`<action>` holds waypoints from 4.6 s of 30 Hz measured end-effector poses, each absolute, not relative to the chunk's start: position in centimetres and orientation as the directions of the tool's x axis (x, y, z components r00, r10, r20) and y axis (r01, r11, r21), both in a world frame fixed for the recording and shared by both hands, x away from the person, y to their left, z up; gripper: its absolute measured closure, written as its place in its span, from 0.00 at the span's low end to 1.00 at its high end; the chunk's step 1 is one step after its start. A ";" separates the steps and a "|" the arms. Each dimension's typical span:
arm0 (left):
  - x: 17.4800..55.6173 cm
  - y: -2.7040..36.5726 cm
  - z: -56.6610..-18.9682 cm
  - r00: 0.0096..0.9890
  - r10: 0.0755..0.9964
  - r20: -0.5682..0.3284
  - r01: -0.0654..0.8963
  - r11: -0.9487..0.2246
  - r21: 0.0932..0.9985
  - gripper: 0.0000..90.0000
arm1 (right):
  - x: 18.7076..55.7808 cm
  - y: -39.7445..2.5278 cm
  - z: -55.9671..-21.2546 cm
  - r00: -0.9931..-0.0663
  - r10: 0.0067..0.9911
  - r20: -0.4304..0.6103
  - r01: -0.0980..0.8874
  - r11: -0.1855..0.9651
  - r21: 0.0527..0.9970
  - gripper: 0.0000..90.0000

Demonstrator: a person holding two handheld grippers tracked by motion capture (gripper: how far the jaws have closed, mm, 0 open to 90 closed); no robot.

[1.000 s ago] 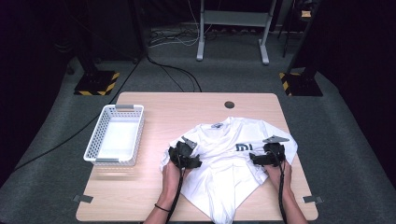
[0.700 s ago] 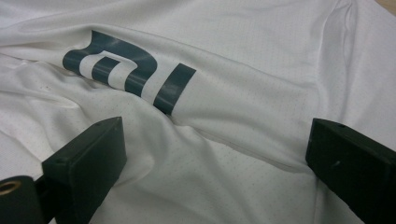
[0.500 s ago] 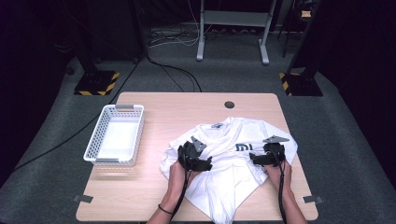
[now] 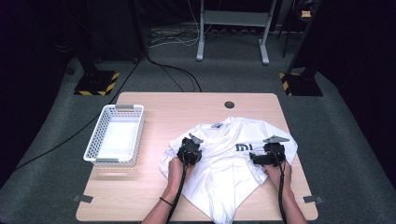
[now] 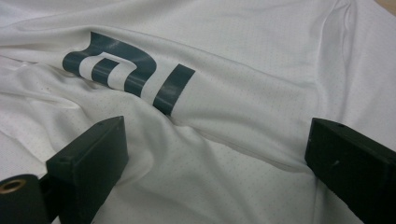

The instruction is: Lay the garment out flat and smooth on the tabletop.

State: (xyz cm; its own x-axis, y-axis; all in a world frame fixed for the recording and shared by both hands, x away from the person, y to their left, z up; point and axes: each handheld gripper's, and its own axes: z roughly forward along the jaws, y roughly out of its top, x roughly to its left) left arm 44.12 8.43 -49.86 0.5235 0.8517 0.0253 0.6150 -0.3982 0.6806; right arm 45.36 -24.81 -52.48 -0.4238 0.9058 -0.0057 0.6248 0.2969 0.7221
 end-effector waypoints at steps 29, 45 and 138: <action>45.9 21.2 -47.3 0.228 0.962 0.147 0.682 -0.266 0.681 0.91 | 46.1 -26.5 -52.4 -0.348 0.937 -0.006 0.651 0.247 0.717 0.07; 40.5 13.2 -49.1 0.496 0.856 0.144 0.584 -0.452 0.675 0.35 | 43.2 -24.2 -49.9 -0.431 0.902 -0.027 0.618 0.317 0.719 0.05; 39.6 12.6 -51.9 0.524 0.851 0.039 0.587 -0.393 0.708 0.15 | 46.7 -26.4 -51.9 -0.350 0.937 0.007 0.708 0.260 0.656 0.02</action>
